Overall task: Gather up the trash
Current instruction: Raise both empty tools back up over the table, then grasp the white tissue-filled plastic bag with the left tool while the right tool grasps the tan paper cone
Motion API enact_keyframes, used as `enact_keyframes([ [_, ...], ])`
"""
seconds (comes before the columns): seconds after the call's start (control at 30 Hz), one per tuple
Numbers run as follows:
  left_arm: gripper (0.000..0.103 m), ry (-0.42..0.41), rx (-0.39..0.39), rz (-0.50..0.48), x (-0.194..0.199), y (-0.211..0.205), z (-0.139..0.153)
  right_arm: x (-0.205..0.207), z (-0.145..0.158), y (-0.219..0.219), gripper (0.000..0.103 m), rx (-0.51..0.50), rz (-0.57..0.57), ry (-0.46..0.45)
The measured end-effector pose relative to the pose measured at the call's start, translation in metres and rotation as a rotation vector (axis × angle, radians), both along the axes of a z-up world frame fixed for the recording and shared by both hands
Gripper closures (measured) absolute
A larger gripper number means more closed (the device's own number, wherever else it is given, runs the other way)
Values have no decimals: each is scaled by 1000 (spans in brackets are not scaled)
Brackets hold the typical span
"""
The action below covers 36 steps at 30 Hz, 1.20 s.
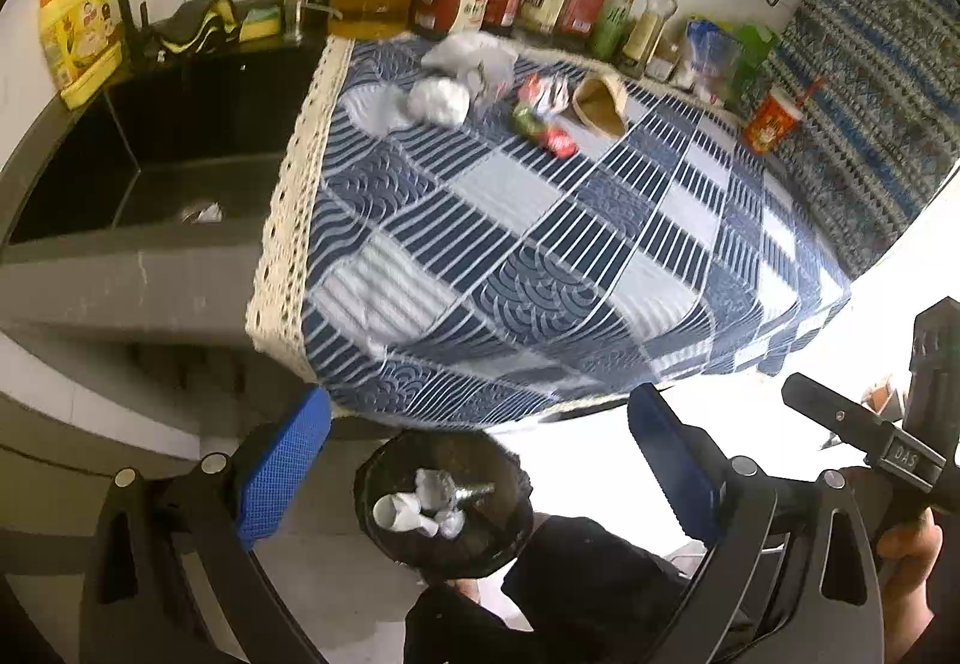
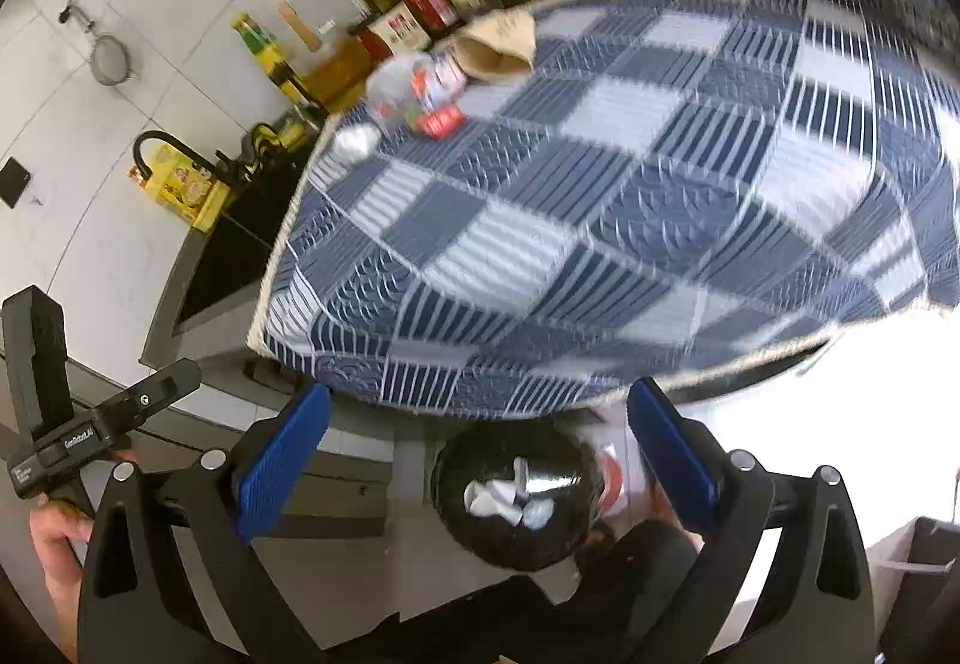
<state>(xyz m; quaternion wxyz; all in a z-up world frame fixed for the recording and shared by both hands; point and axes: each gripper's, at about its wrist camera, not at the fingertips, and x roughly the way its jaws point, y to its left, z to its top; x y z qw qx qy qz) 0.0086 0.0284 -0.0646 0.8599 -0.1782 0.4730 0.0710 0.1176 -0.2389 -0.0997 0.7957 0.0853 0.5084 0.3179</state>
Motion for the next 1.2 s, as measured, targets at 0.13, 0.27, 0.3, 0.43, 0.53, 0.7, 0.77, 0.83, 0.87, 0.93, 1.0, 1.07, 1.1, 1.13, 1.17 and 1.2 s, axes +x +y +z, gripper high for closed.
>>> enact_keyframes([
  [0.13, 7, -26, 23, -10, 7, 1, 17, 13, 28, 3, 5, -26, 40, -114],
  [0.27, 7, -32, 40, -16, 20, 4, 30, 32, 48, 7, 5, -43, 79, -188],
  [0.3, 7, -32, 44, -14, 24, 5, 33, 37, 52, 8, 5, -50, 85, -211],
  [0.43, 7, -58, 70, -9, 37, 8, 47, 62, 72, 12, 5, -39, 118, -270],
  [0.53, 7, -37, 77, -12, 54, 12, 50, 86, 81, 15, 5, -32, 142, -299],
  [0.7, 7, -17, 91, -4, 82, 17, 52, 126, 87, 21, 5, -32, 196, -337],
  [0.77, 7, -4, 92, 7, 94, 20, 50, 140, 86, 25, 5, -40, 219, -344],
  [0.83, 7, 20, 89, 28, 107, 24, 46, 156, 81, 30, 5, -45, 244, -349],
  [0.87, 7, 26, 87, 32, 111, 25, 45, 164, 78, 33, 5, -45, 253, -343],
  [0.93, 7, 46, 90, 45, 124, 28, 39, 181, 72, 38, 5, -42, 274, -323],
  [1.0, 7, 64, 86, 54, 132, 30, 33, 194, 66, 43, 5, -45, 298, -316],
  [1.07, 7, 84, 85, 62, 145, 32, 26, 207, 59, 49, 5, -38, 323, -307],
  [1.1, 7, 92, 87, 66, 150, 33, 23, 214, 55, 50, 5, -31, 333, -296],
  [1.13, 7, 98, 90, 78, 155, 34, 20, 222, 49, 53, 5, -24, 341, -275],
  [1.17, 7, 100, 84, 86, 159, 35, 17, 228, 44, 56, 5, -19, 350, -261],
  [1.2, 7, 102, 74, 89, 165, 36, 14, 234, 40, 59, 5, -20, 360, -253],
])
